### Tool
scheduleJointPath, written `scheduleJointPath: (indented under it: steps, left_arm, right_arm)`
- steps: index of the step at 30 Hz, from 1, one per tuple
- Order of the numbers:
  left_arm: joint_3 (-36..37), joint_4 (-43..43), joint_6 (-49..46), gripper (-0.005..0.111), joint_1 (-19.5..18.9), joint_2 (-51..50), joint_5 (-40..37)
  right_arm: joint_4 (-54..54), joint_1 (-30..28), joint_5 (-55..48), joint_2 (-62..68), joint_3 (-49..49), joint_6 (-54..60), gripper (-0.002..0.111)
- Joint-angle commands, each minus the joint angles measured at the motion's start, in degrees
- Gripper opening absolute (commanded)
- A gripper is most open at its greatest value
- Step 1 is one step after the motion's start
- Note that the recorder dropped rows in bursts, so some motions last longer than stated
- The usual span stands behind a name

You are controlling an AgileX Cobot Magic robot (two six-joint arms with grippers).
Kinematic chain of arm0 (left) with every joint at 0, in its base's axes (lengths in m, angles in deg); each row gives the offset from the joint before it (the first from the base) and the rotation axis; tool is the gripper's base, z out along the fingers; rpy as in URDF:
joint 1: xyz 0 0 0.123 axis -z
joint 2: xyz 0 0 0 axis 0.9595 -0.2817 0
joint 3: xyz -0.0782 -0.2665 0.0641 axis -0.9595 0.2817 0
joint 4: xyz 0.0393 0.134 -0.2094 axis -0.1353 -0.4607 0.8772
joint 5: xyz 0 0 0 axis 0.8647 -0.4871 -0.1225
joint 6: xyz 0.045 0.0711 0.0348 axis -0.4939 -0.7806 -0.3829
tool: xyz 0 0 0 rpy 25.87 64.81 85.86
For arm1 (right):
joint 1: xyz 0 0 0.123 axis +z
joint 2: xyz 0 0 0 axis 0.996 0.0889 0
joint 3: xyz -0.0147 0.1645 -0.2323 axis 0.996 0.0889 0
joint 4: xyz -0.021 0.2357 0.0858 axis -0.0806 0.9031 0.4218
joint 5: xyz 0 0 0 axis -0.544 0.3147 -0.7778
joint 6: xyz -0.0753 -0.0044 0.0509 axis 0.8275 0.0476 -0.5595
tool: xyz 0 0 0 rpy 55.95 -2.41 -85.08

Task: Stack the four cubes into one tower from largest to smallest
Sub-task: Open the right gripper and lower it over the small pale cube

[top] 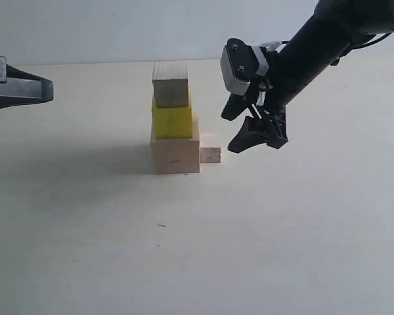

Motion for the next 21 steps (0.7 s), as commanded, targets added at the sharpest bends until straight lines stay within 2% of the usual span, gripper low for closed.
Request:
scheduleJointPath:
  steps: [1,6,21]
  left_arm:
    - [0.2,-0.3,0.8,0.000,-0.1,0.4,-0.9]
    - [0.2,-1.3,1.6,0.000,-0.1,0.4,-0.7]
    - [0.2,-2.8,1.6,0.000,-0.1,0.4,0.2]
  right_arm:
    - [4.9,-0.2,0.3,0.2,0.1,-0.4,0.067]
    - [8.6,-0.2,0.3,0.2,0.1,-0.4,0.067]
    - [8.5,-0.2,3.2,3.7,0.1,-0.3,0.067]
